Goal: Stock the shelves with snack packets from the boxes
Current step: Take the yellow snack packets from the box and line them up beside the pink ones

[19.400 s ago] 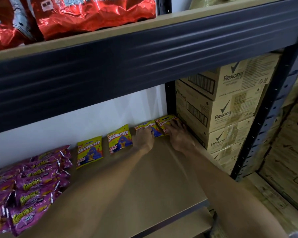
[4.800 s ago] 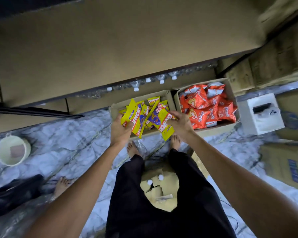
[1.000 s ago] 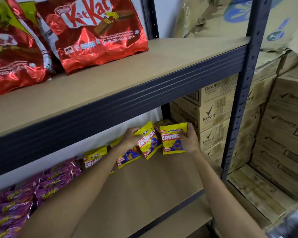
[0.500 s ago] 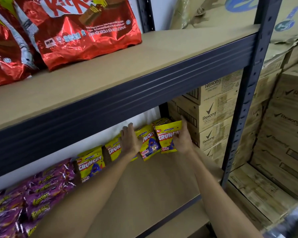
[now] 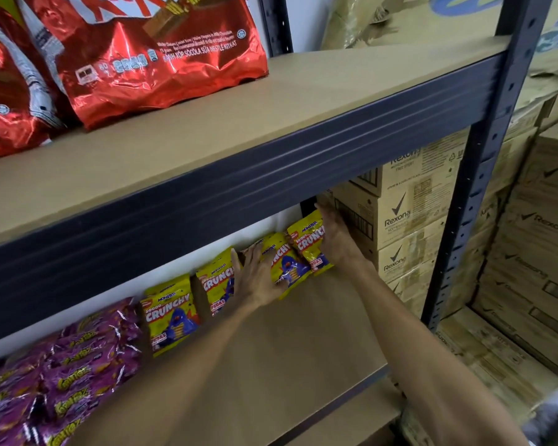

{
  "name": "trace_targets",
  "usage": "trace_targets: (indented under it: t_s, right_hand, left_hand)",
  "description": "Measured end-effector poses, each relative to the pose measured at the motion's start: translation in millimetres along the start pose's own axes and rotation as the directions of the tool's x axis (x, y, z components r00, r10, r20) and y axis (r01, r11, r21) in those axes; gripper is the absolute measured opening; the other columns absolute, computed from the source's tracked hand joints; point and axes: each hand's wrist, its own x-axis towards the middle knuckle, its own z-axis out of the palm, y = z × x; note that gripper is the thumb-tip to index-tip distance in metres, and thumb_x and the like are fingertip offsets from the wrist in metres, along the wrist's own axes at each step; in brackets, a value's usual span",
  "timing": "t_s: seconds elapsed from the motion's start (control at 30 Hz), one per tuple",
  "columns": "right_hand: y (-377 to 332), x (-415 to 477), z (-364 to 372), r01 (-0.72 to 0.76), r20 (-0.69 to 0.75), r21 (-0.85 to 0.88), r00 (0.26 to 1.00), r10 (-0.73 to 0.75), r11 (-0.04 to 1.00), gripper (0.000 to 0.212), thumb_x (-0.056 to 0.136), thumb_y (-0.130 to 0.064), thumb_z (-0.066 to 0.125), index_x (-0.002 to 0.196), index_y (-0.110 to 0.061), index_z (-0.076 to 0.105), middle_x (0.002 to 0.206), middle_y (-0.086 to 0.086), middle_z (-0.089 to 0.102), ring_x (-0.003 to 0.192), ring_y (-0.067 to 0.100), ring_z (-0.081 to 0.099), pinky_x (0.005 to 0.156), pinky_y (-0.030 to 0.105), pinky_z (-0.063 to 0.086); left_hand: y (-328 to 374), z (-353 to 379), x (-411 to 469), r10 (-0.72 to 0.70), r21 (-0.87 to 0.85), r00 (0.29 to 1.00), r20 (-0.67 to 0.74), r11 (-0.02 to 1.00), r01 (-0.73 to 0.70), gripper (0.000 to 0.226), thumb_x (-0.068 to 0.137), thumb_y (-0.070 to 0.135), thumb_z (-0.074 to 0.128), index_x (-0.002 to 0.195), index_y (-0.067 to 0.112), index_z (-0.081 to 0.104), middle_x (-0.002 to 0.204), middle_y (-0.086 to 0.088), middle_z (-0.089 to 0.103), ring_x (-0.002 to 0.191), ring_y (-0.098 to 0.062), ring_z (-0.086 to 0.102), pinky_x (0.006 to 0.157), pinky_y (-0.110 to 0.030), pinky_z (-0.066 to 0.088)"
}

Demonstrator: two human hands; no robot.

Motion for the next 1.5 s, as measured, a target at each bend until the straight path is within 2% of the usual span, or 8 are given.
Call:
trace_targets:
  t_s: [0.1, 0.17, 0.3, 0.47, 0.57, 0.7, 1.3, 1.5]
  right_hand:
    - [1, -4, 4, 0.064, 0.102, -0.488, 0.995, -0.016, 0.870, 0.031, 0.099, -0.021, 0.053, 0.126, -0.011, 0.064, 0.162, 0.025, 0.016, 0.152, 0.041, 0.003, 0.121, 0.050, 0.015]
    - [8, -3, 16, 0.043, 0.135, -0.507, 0.990, 0.030, 0.861, 0.039, 0.102, -0.033, 0.047, 0.139, -0.022, 0.054, 0.164, 0.014, 0.019, 0.153, 0.031, 0.009, 0.122, 0.041, 0.016]
    - [6, 1, 19, -0.163, -0.104, -0.010, 0.981, 0.162, 0.986, 0.069, 0.105, -0.023, 0.040, 0.158, -0.013, -0.003, 0.164, 0.005, 0.016, 0.147, 0.017, 0.027, 0.119, 0.027, 0.023]
    - [-9, -13, 20, -0.169, -0.050, 0.138, 0.983, 0.177, 0.976, 0.049, 0.103, -0.013, 0.042, 0.151, -0.017, 0.031, 0.139, 0.012, 0.055, 0.119, 0.026, 0.060, 0.096, 0.039, 0.054]
    - [-16, -25, 28, -0.151, 0.021, 0.136, 0.989, 0.149, 0.979, 0.041, 0.100, -0.031, 0.052, 0.140, -0.025, 0.049, 0.143, 0.012, 0.048, 0.132, 0.035, 0.045, 0.104, 0.053, 0.046]
    - [-13, -31, 35, -0.171, 0.141, 0.129, 0.978, 0.153, 0.977, 0.057, 0.092, -0.039, 0.061, 0.146, -0.033, 0.044, 0.159, 0.006, 0.025, 0.148, 0.036, 0.021, 0.118, 0.054, 0.021]
    - [-9, -24, 59, -0.167, -0.041, 0.182, 0.983, 0.178, 0.969, 0.050, 0.092, -0.036, 0.066, 0.138, -0.024, 0.051, 0.149, 0.008, 0.037, 0.139, 0.032, 0.036, 0.111, 0.053, 0.036]
    - [-10, -29, 57, -0.152, -0.104, 0.174, 0.980, 0.172, 0.973, 0.052, 0.086, -0.036, 0.073, 0.134, -0.022, 0.059, 0.147, 0.013, 0.039, 0.142, 0.032, 0.031, 0.113, 0.055, 0.032]
  left_hand:
    - [0, -3, 1, -0.019, -0.024, 0.999, 0.035, 1.000, 0.020, 0.079, 0.082, 0.062, 0.055, 0.152, 0.034, 0.029, 0.162, -0.005, 0.019, 0.151, -0.022, 0.015, 0.115, -0.064, -0.008]
    - [-1, -4, 1, -0.036, -0.047, 0.998, 0.057, 0.998, 0.039, 0.076, 0.084, 0.055, 0.057, 0.152, 0.034, 0.029, 0.163, -0.004, 0.017, 0.152, -0.022, 0.012, 0.115, -0.064, -0.009]
    - [1, -5, 1, -0.059, -0.054, 0.994, 0.093, 0.996, 0.064, 0.076, 0.085, 0.057, 0.054, 0.152, 0.034, 0.026, 0.163, -0.005, 0.016, 0.152, -0.023, 0.013, 0.114, -0.064, -0.012]
    - [1, -1, 1, -0.056, -0.053, 0.991, 0.120, 0.997, 0.063, 0.083, 0.083, 0.072, 0.048, 0.153, 0.034, 0.025, 0.164, -0.006, 0.016, 0.152, -0.023, 0.014, 0.112, -0.064, -0.016]
    - [0, 0, 2, -0.050, -0.053, 0.992, 0.112, 0.997, 0.056, 0.084, 0.082, 0.074, 0.049, 0.153, 0.035, 0.026, 0.163, -0.006, 0.018, 0.152, -0.022, 0.015, 0.112, -0.065, -0.016]
    - [1, -1, 4, -0.059, -0.050, 0.989, 0.138, 0.996, 0.067, 0.086, 0.083, 0.075, 0.051, 0.153, 0.034, 0.024, 0.164, -0.005, 0.017, 0.151, -0.023, 0.015, 0.113, -0.066, -0.013]
    - [4, -5, 5, -0.019, 0.011, 0.987, 0.157, 1.000, 0.018, 0.083, 0.086, 0.075, 0.048, 0.154, 0.047, 0.010, 0.165, -0.009, 0.010, 0.153, -0.032, 0.005, 0.112, -0.068, -0.011]
    - [6, -3, -1, 0.069, 0.036, 0.996, -0.061, 0.997, -0.067, 0.070, 0.090, 0.056, 0.056, 0.152, 0.036, 0.029, 0.158, -0.005, 0.027, 0.147, -0.025, 0.021, 0.117, -0.063, 0.000]
